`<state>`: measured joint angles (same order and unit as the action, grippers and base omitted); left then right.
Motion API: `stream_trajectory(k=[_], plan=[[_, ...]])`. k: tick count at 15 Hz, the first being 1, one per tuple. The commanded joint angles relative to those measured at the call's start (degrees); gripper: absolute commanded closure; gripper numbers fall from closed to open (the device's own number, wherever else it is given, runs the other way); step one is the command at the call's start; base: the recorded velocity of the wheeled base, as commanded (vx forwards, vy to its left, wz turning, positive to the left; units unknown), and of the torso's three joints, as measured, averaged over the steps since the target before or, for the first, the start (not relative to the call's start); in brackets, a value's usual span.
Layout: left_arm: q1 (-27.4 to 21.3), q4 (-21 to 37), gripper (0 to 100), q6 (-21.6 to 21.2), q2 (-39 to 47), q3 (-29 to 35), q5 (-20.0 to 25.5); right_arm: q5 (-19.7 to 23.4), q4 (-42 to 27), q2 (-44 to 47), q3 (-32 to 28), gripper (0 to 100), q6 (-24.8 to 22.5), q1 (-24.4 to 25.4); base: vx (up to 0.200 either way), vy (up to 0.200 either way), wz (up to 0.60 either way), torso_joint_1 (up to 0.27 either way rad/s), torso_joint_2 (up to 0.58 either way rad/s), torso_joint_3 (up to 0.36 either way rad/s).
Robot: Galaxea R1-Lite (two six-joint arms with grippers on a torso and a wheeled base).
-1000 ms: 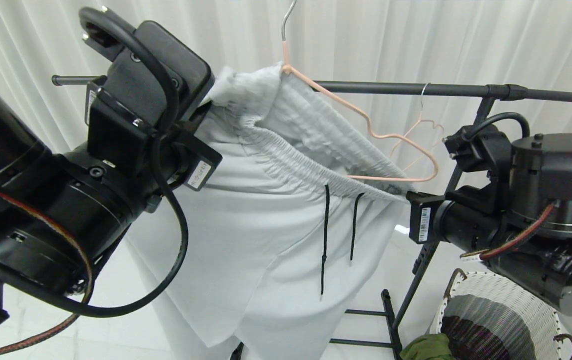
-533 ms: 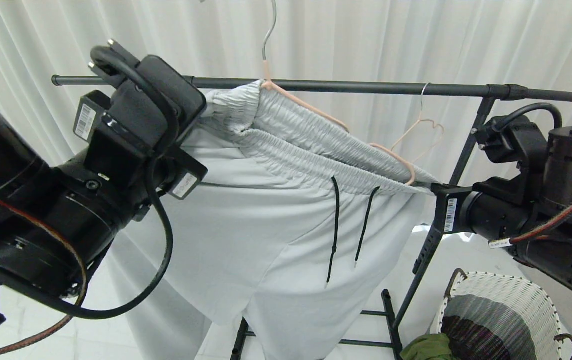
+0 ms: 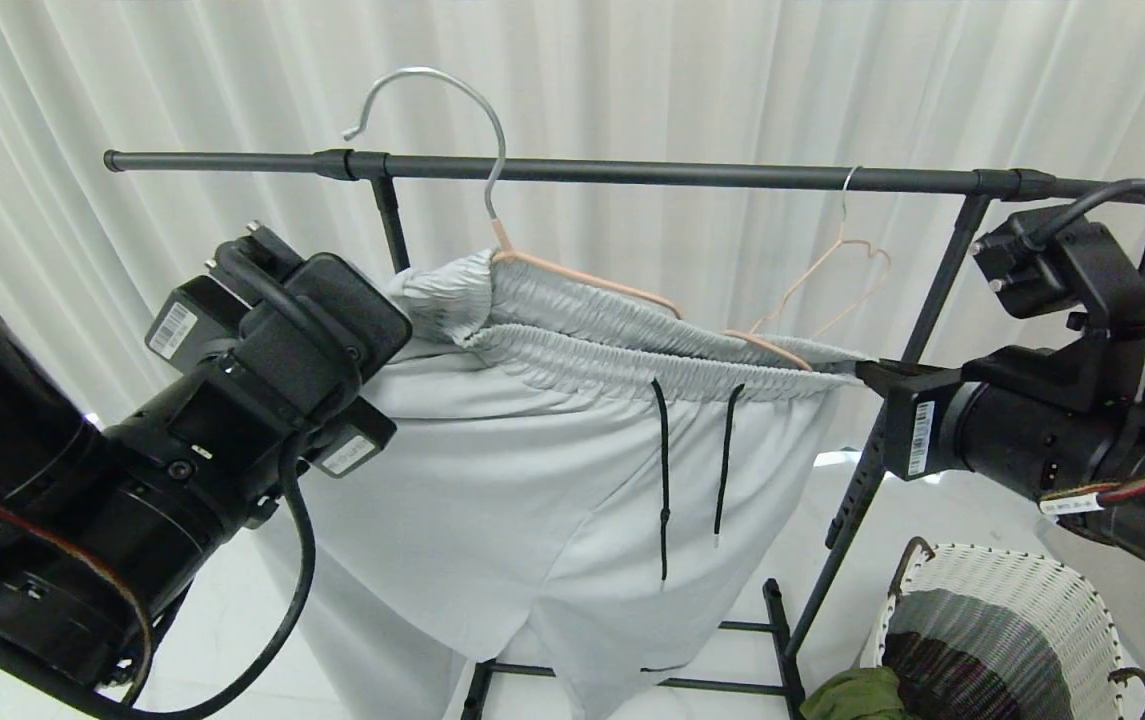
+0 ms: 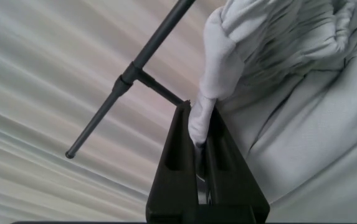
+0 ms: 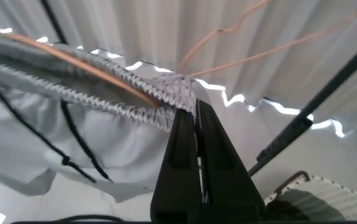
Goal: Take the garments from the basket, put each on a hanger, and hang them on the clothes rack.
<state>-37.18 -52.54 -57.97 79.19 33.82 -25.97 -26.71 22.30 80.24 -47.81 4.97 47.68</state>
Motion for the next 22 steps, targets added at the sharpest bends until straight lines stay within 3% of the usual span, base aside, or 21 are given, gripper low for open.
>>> stream_trajectory(k=[1,5,9,12,15,16,18,20,22], plan=[[-0.08,0.07,100,0.05,0.70,-0.24,0.04,0.34,-0.32,-0.96,-0.26,100,-0.58,4.18,0.000,0.000,0.00,0.000,0.00,0.000],[-1.05,0.07,100,0.05,1.58,0.02,-0.14,0.34,0.03,3.52,-3.96,100,-0.76,12.88,0.000,0.000,0.00,0.000,0.00,0.000],[-2.02,-0.02,100,0.22,1.41,-0.15,-0.84,0.08,-0.24,8.79,-10.46,100,-0.76,13.93,0.000,0.000,0.00,0.000,0.00,0.000],[-0.88,-3.97,100,1.10,1.58,-0.24,-6.47,-0.10,-3.75,6.16,-9.49,100,-0.93,12.79,0.000,0.000,0.00,0.000,0.00,0.000],[-1.23,-4.94,100,4.53,2.81,-0.33,-7.26,-0.01,-6.83,3.17,-8.61,100,-0.93,13.14,0.000,0.000,0.00,0.000,0.00,0.000],[-1.49,-4.94,100,4.62,2.81,-0.24,-7.26,-0.01,-7.44,2.55,-8.53,0,-1.02,13.14,0.000,0.000,0.00,0.000,0.00,0.000],[-2.11,-4.94,100,6.11,2.99,-0.15,-7.26,0.25,-8.15,1.32,-8.35,0,-1.81,13.14,0.000,0.000,0.00,0.000,0.00,0.000],[-4.04,-4.94,100,8.22,2.81,-0.24,-7.34,0.96,-8.06,1.32,-8.88,0,-7.70,12.62,0.000,0.000,0.00,0.000,0.00,0.000],[-5.09,-4.94,100,8.22,2.99,-0.15,-7.26,4.47,-7.79,2.03,-9.05,0,-13.41,11.82,0.000,0.000,0.00,0.000,0.00,0.000]])
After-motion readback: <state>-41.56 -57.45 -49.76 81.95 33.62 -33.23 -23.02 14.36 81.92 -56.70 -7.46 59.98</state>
